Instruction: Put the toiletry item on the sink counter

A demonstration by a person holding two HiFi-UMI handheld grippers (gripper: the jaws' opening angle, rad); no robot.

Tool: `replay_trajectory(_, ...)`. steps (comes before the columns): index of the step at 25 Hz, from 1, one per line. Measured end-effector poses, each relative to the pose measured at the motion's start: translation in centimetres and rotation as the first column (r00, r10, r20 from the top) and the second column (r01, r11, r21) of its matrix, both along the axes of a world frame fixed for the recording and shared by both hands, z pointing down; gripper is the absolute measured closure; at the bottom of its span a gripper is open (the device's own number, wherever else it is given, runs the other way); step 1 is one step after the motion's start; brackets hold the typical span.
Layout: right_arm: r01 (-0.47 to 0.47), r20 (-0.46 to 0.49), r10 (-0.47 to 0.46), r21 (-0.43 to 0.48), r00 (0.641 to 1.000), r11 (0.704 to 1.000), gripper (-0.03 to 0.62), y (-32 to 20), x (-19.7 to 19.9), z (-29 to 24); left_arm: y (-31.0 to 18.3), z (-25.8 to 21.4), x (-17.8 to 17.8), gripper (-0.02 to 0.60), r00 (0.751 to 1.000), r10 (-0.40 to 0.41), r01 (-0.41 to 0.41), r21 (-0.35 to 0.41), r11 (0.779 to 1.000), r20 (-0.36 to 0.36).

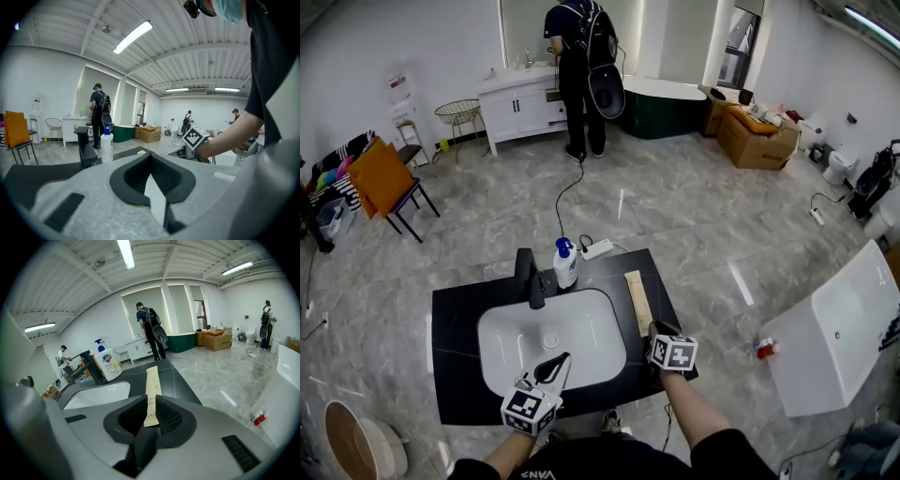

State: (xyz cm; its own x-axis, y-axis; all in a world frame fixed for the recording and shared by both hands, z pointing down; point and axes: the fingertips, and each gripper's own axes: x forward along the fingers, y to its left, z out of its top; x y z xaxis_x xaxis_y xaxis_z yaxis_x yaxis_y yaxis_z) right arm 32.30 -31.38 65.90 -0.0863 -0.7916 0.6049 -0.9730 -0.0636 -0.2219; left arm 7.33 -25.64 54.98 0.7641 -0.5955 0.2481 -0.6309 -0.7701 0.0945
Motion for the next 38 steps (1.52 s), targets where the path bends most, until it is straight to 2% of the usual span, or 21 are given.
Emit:
replay_trajectory(4, -0.044, -0.002, 0.044, 0.051, 0.999, 0.998, 0.592, 2.3, -1.0, -2.1, 0.2, -1.0, -0.3, 0.572, 0.999, 0.043, -0.043, -0.002, 0.999, -0.026)
replay_trajectory(13, -0.121, 0.040, 0.116, 0.200, 0.992, 0.972, 0.594, 7.6, -5.0, -7.2, 1.8, -1.5, -1.9, 0.572, 0.988, 0.150, -0.149, 0.029, 0.988, -0.031)
replay_trajectory(20, -0.106, -0.068, 0.132, 0.292, 0.989, 0.951, 0.594, 11.5, -9.3, -10.5, 4.0, -1.8, -3.5, 0.572, 0.974, 0.226, -0.225, 0.041, 0.974, -0.033)
replay_trajectory(26, -0.134, -0.088, 0.170, 0.319, 0.982, 0.938, 0.594, 15.1, -12.8, -11.1, 5.9, -1.6, -5.4, 0.572, 0.961, 0.274, -0.273, 0.033, 0.961, -0.033)
replay_trajectory(32, -0.173, -0.027, 0.192, 0.322, 0.981, 0.931, 0.595, 18.2, -16.5, -10.7, 7.5, -0.9, -7.6, 0.572, 0.951, 0.308, -0.307, 0.042, 0.951, -0.020)
replay_trajectory(38, -0.161, -0.009, 0.173, 0.318, 0.985, 0.934, 0.595, 19.8, -19.8, -10.8, 8.7, -0.8, -9.4, 0.572, 0.946, 0.324, -0.323, 0.031, 0.946, -0.025)
